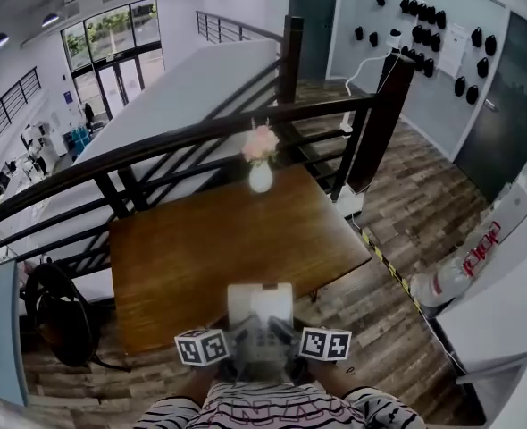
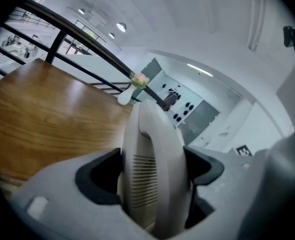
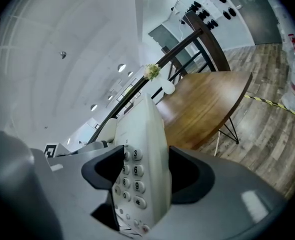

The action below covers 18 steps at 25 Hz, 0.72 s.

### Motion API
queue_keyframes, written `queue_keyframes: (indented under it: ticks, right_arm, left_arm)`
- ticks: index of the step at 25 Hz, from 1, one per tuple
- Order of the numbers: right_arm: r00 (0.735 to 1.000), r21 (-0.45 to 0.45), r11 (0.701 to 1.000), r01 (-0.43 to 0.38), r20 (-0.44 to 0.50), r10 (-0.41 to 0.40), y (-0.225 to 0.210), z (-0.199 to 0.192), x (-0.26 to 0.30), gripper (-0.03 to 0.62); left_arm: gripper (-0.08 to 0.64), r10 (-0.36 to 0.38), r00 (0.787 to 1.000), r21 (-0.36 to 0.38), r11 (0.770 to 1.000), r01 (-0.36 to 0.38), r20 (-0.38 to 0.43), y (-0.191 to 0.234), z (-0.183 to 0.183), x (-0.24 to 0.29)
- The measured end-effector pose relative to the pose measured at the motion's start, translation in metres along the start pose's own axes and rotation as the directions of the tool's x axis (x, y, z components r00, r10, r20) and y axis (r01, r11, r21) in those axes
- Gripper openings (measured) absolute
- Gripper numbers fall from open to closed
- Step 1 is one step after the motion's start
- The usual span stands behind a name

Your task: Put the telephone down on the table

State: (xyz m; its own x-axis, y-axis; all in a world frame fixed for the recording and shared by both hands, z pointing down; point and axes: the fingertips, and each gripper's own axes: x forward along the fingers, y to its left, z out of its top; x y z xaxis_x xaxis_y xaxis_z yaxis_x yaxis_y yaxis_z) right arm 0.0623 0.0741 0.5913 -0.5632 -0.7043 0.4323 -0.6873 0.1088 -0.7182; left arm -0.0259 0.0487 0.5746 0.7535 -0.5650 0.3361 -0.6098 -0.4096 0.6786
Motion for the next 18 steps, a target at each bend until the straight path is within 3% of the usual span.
queue_keyframes:
  ticks: [10, 18]
  right_arm:
    - [0.998, 0.003, 1.0, 0.015, 0.054, -0.015, 0.04, 0.061, 0.108, 0.275]
    - [0.997, 0.026, 0.999, 0.038, 0.06, -0.04, 0.031, 0.085, 0.171, 0.276]
  left_arm:
    - [0.383, -0.025, 0.999, 0.026, 0.999, 0.026, -0.023, 0.074, 0.109, 0.017]
    - [0.383, -0.02, 0.998, 0.01, 1.0, 0.021, -0.057, 0.126, 0.145, 0.046]
